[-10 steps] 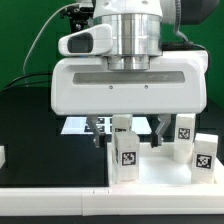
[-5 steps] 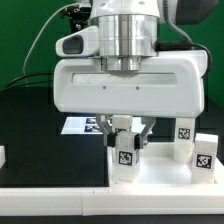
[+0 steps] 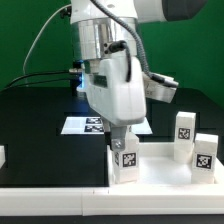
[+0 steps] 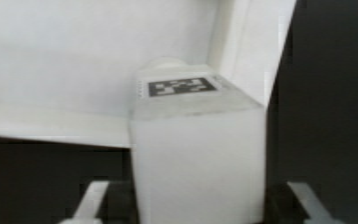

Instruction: Assemble square table

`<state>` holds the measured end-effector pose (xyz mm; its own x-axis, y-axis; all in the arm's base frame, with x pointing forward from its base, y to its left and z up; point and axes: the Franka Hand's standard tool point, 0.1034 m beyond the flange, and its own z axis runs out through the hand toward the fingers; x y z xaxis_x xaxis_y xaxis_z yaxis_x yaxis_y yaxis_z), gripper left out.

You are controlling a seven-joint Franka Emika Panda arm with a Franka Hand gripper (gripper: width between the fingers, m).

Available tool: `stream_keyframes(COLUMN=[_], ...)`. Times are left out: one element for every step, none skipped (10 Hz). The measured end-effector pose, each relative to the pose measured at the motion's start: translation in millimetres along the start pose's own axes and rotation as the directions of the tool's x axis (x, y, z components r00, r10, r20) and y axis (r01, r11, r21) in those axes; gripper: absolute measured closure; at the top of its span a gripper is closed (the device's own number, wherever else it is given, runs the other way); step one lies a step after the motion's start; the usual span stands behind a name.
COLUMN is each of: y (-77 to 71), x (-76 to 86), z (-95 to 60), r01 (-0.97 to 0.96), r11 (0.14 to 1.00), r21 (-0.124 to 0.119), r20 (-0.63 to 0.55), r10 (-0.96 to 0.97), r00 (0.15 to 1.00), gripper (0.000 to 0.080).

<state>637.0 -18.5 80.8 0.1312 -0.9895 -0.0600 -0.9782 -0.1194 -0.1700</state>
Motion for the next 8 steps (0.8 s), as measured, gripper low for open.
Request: stream_keyframes(y=[0.2,0.7,1.6,2.2,3.3,5.2,5.9,6.2], x=[-0.9,-0.1,-0.4,-0.6,-0.6,-4.4,-8.2,-6.3], z=[-0.1,0.1,0.9,0.9,1.2,2.1,3.0,3.0], r01=[-0.015,0.005,0.079,0.237,0.435,0.586,0.642,0.688], r11=[1.0,1.0,0.997,0.971,0.9,0.81,0.767,0.725], r21=[-0.007,-0.007,-0.012,-0.016,-0.018,-0.019,-0.015,-0.013], r20=[0.005,0.004,0.005,0.012,0.026,0.053,0.063,0.062], r10=[0.015,-0.005,-0.079,-0.237,-0.434,-0.584,-0.64,-0.686], r00=[1.0,1.0,0.997,0.971,0.9,0.81,0.766,0.725], gripper=[0.051,0.051,0.0438,0.0438,0.0242,0.0179,0.0179,0.0156])
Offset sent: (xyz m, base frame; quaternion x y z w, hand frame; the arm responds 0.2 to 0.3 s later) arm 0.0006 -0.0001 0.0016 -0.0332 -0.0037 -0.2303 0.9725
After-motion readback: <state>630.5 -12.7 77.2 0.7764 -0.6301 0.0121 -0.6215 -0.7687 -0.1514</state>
